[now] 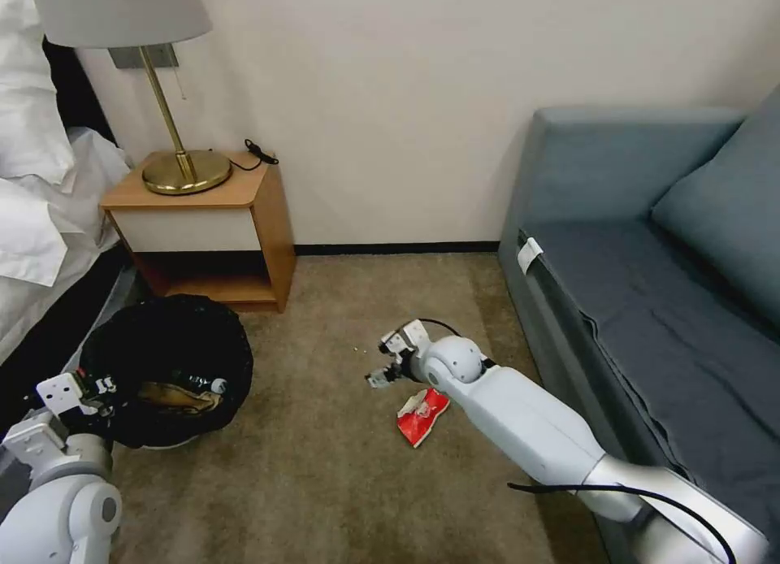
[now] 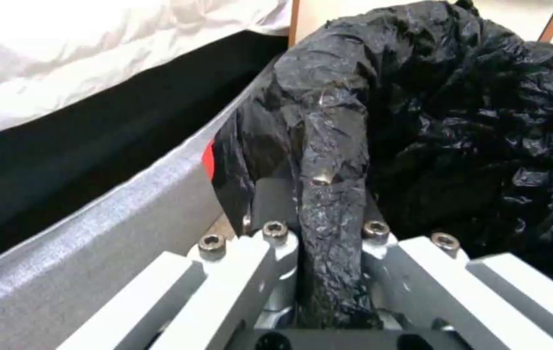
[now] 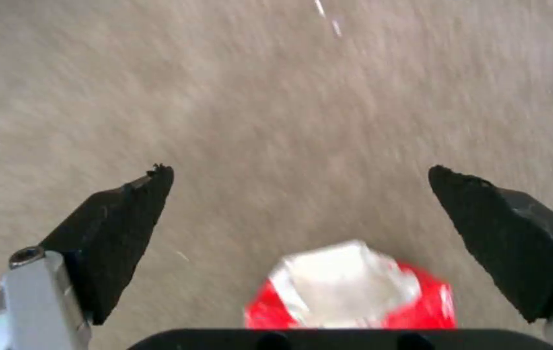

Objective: Pick up the trash bin, then pick up the garbage on the floor and place it into the trash bin.

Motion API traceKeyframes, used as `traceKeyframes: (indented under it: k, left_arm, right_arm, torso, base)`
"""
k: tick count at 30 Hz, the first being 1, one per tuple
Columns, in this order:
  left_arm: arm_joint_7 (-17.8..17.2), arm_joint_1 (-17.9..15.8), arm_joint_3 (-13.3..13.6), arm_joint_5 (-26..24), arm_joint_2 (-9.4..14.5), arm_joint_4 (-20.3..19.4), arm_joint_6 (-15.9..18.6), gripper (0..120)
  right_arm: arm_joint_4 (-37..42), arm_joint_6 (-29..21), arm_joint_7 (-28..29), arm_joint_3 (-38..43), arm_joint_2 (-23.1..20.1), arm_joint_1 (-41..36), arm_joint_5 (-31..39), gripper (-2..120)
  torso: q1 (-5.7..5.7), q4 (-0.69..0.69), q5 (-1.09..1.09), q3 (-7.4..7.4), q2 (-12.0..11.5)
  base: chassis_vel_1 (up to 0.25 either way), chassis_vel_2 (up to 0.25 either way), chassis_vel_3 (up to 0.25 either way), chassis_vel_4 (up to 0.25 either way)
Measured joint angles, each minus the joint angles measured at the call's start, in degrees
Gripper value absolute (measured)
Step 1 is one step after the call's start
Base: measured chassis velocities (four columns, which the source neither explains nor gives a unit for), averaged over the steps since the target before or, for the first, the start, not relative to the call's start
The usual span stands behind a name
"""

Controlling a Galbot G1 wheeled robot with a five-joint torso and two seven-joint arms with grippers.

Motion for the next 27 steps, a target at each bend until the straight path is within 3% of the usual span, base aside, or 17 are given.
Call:
traceKeyframes:
  k: [27]
  left_arm:
    - [0.3, 1.2, -0.1, 0.2, -0.3, -0.1, -1.3, 4]
  right_arm:
    - [-13.3, 0.8, 0.2, 7.4, 3.6, -4.9, -8.8, 100]
  torso:
    - [0.0, 0.0, -0.01, 0.0, 0.0]
  base:
    - [0.0, 0.0, 0.0, 0.0]
